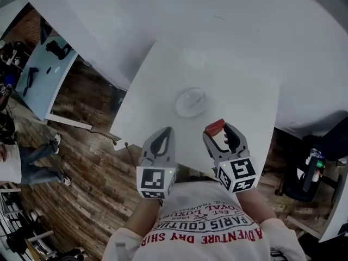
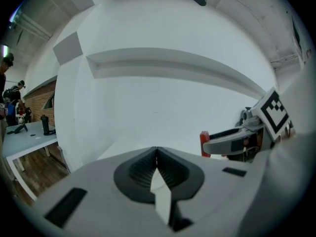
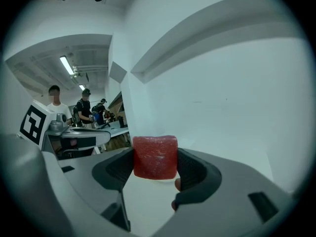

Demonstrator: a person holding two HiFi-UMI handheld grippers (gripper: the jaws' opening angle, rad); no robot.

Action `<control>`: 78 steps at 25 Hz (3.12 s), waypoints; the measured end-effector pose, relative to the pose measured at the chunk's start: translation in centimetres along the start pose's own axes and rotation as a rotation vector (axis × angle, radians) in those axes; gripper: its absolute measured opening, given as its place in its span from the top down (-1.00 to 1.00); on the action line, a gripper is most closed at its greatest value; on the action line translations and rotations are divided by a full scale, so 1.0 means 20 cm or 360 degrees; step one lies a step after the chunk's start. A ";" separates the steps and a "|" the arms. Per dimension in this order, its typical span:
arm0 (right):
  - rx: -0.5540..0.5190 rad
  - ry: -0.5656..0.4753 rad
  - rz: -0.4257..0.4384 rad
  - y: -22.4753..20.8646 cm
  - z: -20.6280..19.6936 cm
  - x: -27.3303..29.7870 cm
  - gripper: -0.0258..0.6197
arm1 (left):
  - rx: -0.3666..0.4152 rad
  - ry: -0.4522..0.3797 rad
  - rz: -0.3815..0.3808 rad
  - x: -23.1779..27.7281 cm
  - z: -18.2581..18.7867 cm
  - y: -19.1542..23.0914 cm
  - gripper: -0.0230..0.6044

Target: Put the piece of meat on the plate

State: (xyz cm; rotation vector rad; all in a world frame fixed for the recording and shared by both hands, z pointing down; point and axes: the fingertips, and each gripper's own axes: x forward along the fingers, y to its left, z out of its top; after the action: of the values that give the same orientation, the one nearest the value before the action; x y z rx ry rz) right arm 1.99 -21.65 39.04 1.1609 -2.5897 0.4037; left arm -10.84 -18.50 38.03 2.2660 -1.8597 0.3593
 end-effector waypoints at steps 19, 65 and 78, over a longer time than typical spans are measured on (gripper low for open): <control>0.0052 0.0468 -0.0235 -0.15 -0.18 0.71 0.06 | 0.0020 0.0233 -0.0478 0.72 -0.13 0.37 0.91; -0.0031 0.1024 -0.0244 -0.27 -0.63 1.25 0.06 | 0.0008 0.0436 -0.0631 0.95 -0.42 0.56 0.91; 0.0065 0.0309 -0.0598 -0.31 -0.10 0.91 0.85 | 0.0105 0.0253 -0.0716 0.84 -0.15 0.40 0.91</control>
State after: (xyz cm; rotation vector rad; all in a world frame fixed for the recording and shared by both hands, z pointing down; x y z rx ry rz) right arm -4.67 -37.22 48.16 1.5024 -2.1476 0.4589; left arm -15.75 -34.94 45.91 2.5240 -1.2327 0.5119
